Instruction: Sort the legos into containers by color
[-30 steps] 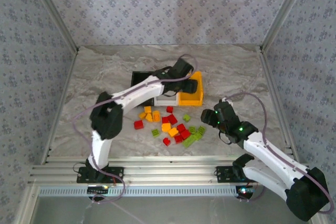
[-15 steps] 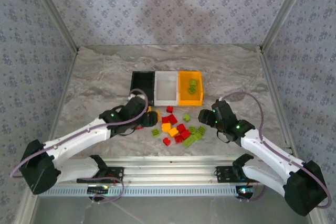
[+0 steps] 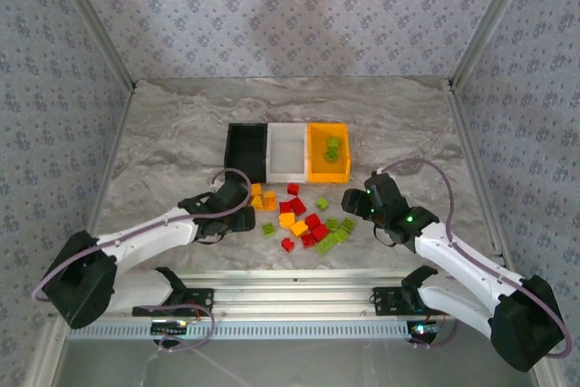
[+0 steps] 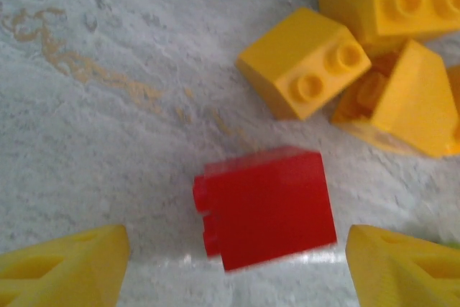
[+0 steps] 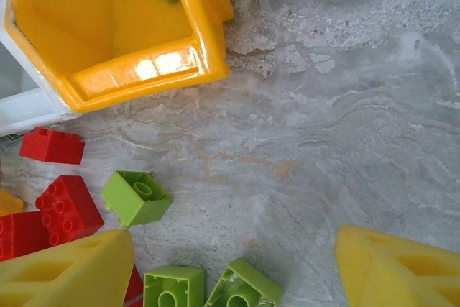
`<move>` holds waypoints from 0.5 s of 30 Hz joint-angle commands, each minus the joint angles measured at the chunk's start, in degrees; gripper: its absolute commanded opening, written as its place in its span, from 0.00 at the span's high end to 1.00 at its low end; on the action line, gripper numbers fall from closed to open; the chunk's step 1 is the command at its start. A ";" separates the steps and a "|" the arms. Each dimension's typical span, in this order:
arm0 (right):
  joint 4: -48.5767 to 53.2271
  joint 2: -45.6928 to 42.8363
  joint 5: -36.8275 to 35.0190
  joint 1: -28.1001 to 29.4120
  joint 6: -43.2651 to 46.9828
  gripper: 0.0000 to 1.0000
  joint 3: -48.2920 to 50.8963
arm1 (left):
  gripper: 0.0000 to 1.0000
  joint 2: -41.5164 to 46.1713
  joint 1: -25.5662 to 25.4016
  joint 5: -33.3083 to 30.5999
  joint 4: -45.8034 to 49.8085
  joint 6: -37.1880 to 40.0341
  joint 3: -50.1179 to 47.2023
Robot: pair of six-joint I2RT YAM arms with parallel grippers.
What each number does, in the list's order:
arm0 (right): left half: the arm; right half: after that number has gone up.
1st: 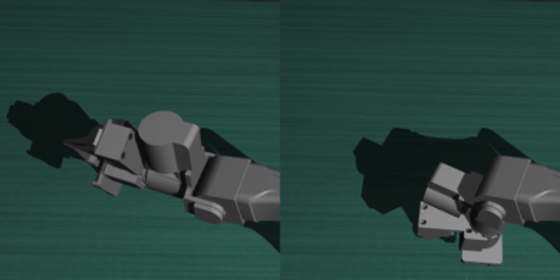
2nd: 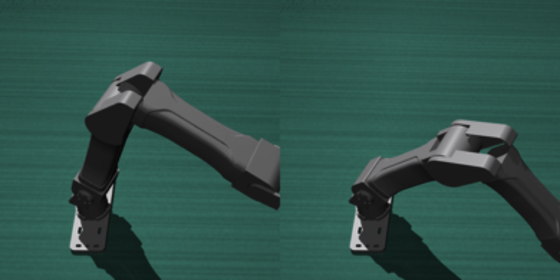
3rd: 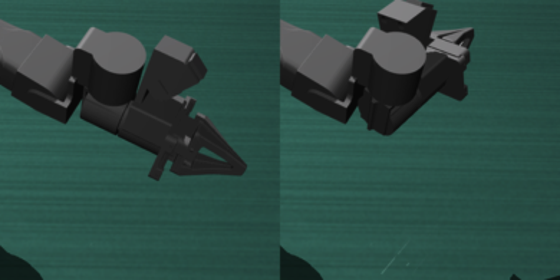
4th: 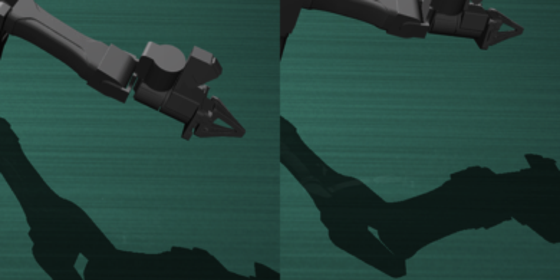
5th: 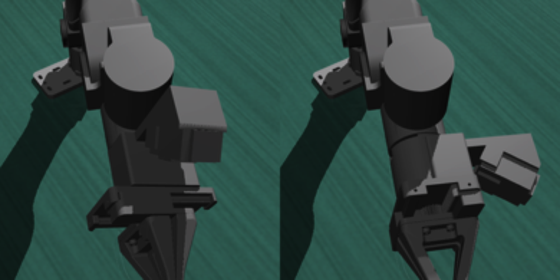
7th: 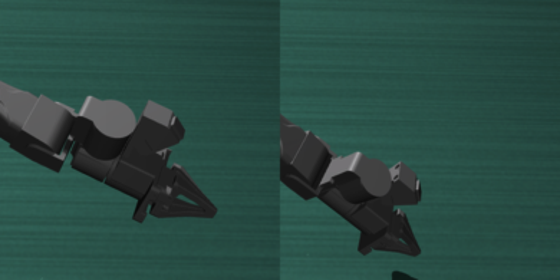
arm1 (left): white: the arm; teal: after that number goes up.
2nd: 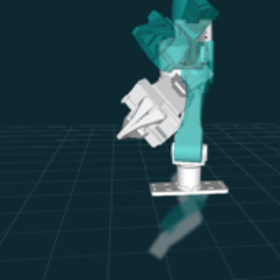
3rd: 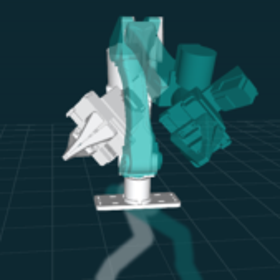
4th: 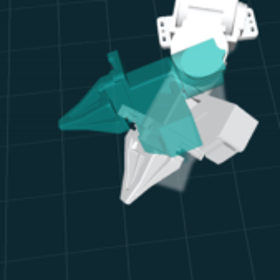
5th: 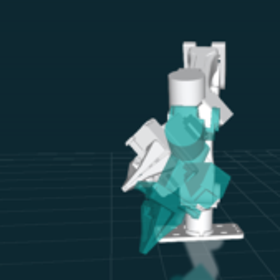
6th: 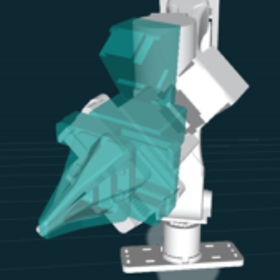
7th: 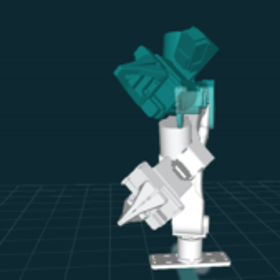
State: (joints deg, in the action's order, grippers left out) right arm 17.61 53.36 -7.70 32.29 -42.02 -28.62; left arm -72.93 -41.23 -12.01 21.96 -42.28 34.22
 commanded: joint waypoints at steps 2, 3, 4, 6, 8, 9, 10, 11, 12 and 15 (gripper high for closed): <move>1.32 -1.50 -0.70 0.25 0.62 0.24 0.16 | 0.26 -4.60 1.22 0.82 -5.46 2.24 1.70; 1.46 -1.68 -0.82 0.27 0.75 0.24 0.22 | 0.29 -5.58 1.32 1.39 -5.86 2.21 1.71; 1.62 -1.92 -0.95 0.29 0.76 0.24 0.06 | 0.31 -6.29 1.32 1.86 -6.12 2.14 1.68; 1.91 -2.26 -1.17 0.22 0.89 0.24 0.11 | 0.35 -7.33 1.33 2.38 -6.63 1.62 1.05; 1.86 -2.32 -1.35 0.08 0.89 0.24 0.06 | 0.42 -7.45 1.33 2.75 -7.25 1.16 0.14; 1.69 -2.29 -1.34 0.06 0.89 0.24 0.15 | 0.46 -7.28 1.33 2.78 -7.36 0.87 -0.24; 1.52 -2.22 -1.35 0.07 0.87 0.24 0.08 | 0.48 -7.04 1.26 2.75 -7.36 0.71 -0.62; 1.40 -2.09 -1.28 0.04 0.89 0.24 0.10 | 0.50 -6.51 1.32 2.93 -7.37 0.52 -0.82; 1.20 -1.88 -1.26 0.03 0.89 0.24 0.06 | 0.52 -5.94 1.22 3.03 -7.09 0.32 -0.99; 1.11 -1.42 -1.18 -0.11 0.89 0.24 -0.11 | 0.58 -2.75 0.67 3.42 -4.94 -0.05 -1.08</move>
State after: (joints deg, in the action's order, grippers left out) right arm 18.15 51.79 -7.77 32.27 -42.02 -28.62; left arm -77.78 -39.75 -12.25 18.33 -41.74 33.85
